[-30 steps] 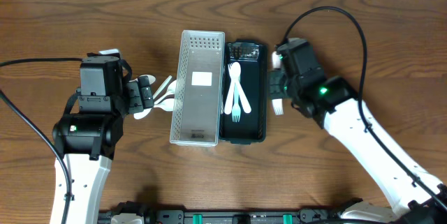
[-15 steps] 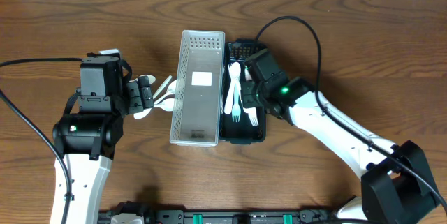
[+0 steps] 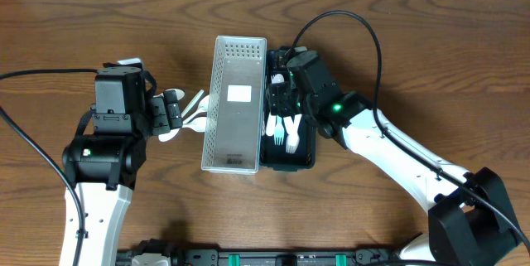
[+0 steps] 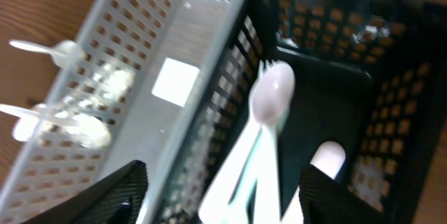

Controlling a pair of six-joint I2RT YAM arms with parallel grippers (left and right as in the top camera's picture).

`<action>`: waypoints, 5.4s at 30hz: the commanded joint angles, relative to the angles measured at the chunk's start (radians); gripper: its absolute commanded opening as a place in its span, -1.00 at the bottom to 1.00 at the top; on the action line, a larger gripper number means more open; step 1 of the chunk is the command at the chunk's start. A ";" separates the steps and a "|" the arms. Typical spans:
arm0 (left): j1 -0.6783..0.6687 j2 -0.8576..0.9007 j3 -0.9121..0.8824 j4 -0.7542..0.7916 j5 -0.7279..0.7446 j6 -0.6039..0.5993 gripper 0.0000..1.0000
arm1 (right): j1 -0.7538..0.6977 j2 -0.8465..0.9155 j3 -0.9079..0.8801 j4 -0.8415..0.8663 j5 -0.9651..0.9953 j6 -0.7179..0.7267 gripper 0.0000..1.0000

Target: Pack container

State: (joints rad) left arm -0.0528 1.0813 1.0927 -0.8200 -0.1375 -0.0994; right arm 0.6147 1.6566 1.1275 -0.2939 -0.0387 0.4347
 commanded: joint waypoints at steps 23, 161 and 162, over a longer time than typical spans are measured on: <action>0.006 0.003 0.016 -0.003 -0.002 0.016 0.96 | 0.051 0.046 0.303 -0.162 0.027 -0.224 0.83; 0.008 0.103 0.019 -0.231 0.126 -0.061 0.96 | -0.965 -0.179 0.442 -0.993 0.397 0.171 0.99; 0.011 0.141 0.025 -0.234 0.126 -0.051 0.96 | -0.965 -0.179 0.442 -0.993 0.397 0.171 0.98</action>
State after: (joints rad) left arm -0.0525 1.1397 1.0943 -1.0481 -0.0135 -0.1673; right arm -0.3431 1.4769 1.5730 -1.2861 0.3569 0.5922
